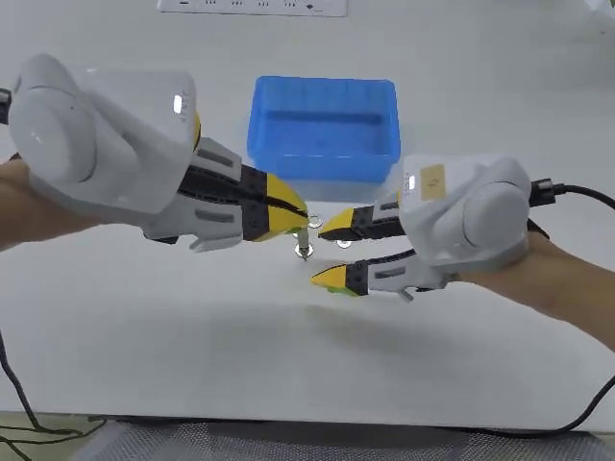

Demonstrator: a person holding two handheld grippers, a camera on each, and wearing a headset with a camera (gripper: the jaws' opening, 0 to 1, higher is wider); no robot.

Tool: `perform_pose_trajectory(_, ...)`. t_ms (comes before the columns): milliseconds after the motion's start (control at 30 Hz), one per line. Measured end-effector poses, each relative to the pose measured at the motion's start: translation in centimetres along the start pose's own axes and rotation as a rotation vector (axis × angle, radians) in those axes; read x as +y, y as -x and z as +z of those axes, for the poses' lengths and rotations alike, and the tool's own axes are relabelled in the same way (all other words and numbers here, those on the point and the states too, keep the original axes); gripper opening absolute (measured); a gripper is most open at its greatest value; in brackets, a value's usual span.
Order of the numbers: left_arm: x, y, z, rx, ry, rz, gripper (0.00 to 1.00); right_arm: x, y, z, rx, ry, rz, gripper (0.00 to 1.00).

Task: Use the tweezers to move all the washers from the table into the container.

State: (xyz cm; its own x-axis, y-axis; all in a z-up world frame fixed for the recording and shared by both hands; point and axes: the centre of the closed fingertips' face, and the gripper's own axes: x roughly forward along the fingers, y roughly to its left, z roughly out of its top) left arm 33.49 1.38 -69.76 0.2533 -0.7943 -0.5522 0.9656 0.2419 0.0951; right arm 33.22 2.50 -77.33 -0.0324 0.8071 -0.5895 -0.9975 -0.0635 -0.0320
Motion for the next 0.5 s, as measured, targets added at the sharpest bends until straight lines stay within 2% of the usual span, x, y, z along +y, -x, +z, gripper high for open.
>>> perform_pose_trajectory(200,0.0,0.1,-0.1,0.023,-0.016,-0.016,0.04,-0.6,-1.3,0.7,0.005,0.034,0.025,0.26)
perform_pose_trajectory(500,0.0,-0.1,-0.1,0.034,-0.013,-0.031,0.04,-0.3,-2.1,0.9,0.010,0.054,0.056,0.18)
